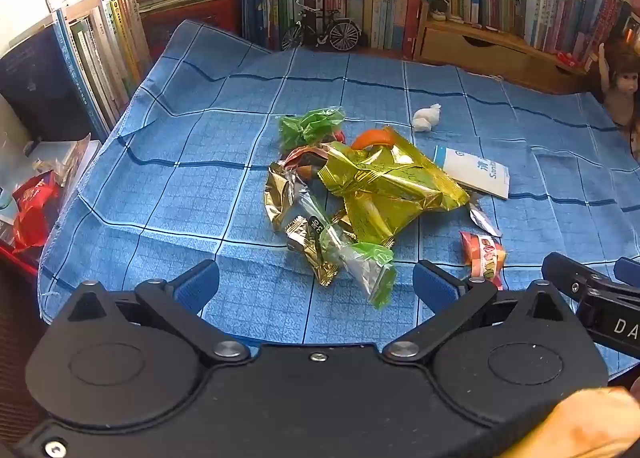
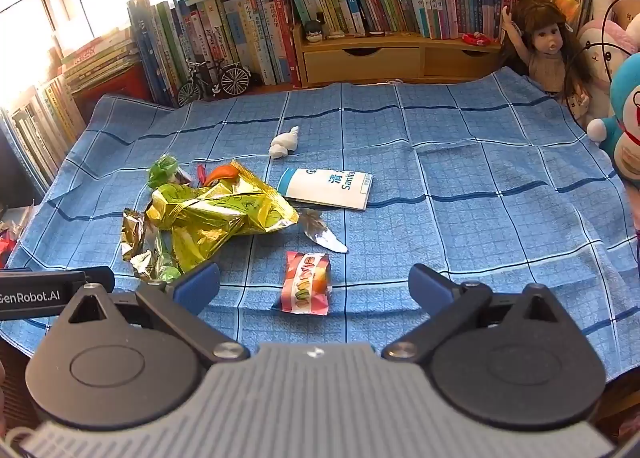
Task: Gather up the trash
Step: 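Move both tools toward the snack wrappers on the blue cloth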
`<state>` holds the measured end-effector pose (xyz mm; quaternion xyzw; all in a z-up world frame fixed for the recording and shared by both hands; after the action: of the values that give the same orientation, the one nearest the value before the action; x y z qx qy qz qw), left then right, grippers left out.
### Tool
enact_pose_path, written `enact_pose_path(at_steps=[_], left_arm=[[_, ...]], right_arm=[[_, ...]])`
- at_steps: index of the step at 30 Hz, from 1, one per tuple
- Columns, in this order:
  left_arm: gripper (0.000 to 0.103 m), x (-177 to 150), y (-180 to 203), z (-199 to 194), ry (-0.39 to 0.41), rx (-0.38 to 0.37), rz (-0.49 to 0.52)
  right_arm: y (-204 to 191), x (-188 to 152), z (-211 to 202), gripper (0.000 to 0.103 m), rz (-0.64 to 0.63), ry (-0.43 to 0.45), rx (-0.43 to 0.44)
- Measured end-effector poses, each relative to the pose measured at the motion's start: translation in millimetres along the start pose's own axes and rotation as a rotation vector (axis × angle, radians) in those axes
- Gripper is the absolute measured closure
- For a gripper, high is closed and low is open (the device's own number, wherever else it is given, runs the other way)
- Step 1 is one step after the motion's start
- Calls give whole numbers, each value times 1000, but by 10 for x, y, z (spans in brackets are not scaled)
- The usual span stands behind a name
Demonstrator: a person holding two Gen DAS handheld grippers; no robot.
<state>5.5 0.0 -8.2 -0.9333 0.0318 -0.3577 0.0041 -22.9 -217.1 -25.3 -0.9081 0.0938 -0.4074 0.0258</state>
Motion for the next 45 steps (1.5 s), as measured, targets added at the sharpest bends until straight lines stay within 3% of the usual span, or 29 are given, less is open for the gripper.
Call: enact_pose_path(at_steps=[45], left_arm=[[0,-24,-14,0,-11,-30,-14]], right_arm=[[-13,-19,-18,0,-14,-6,-1]])
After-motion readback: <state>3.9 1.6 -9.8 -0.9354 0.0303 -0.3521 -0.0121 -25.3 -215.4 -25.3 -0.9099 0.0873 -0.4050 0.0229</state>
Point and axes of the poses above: each gripper's, at about its wrist camera, not at the fingertips, and z roughly the way its jaws point, y to its right, x to its top, the point moved 1 cm from there along z, roughly the way its jaws point, and after that the axes turned 9 degrees about y, right-handed, at the moved point
